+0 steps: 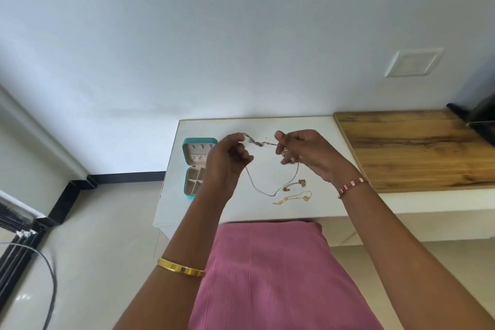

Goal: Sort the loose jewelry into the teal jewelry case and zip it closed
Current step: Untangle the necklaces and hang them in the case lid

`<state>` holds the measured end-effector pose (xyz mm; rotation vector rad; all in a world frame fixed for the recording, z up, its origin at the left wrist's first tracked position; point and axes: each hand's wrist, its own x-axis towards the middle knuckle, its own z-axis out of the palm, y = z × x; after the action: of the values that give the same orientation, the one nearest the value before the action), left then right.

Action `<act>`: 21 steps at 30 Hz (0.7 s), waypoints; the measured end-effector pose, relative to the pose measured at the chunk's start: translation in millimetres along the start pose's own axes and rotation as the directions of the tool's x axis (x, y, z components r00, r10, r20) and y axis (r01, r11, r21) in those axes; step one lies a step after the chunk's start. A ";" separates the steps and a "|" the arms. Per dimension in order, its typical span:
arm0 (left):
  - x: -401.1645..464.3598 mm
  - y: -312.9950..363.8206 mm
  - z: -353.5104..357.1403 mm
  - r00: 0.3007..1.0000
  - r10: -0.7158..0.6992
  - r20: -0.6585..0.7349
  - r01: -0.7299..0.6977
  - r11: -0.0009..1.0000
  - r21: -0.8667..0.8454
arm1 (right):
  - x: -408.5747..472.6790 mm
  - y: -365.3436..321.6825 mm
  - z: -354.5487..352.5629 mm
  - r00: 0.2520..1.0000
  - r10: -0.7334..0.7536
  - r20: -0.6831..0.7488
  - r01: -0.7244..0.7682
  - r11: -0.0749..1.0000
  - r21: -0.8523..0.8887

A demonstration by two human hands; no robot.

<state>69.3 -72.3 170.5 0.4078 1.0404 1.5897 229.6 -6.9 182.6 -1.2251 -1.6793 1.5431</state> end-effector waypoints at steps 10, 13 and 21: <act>-16.5 21.9 -24.8 0.987 -0.159 -0.015 0.159 0.973 0.165 | -15.0 7.5 -22.6 0.999 -0.009 0.037 -0.018 0.748 0.663; -22.3 21.6 -22.5 0.953 -0.291 0.088 0.233 0.885 0.404 | -15.1 0.7 -19.8 0.997 -0.068 0.039 0.028 0.774 0.632; -26.5 13.3 -9.1 0.934 -0.313 0.170 0.067 0.623 0.779 | -21.7 -15.6 -21.8 0.997 -0.048 0.061 0.012 0.870 0.494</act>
<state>62.6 -99.8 183.0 1.0415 1.4425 0.7733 253.9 -14.7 205.8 -0.8746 -1.2171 1.8635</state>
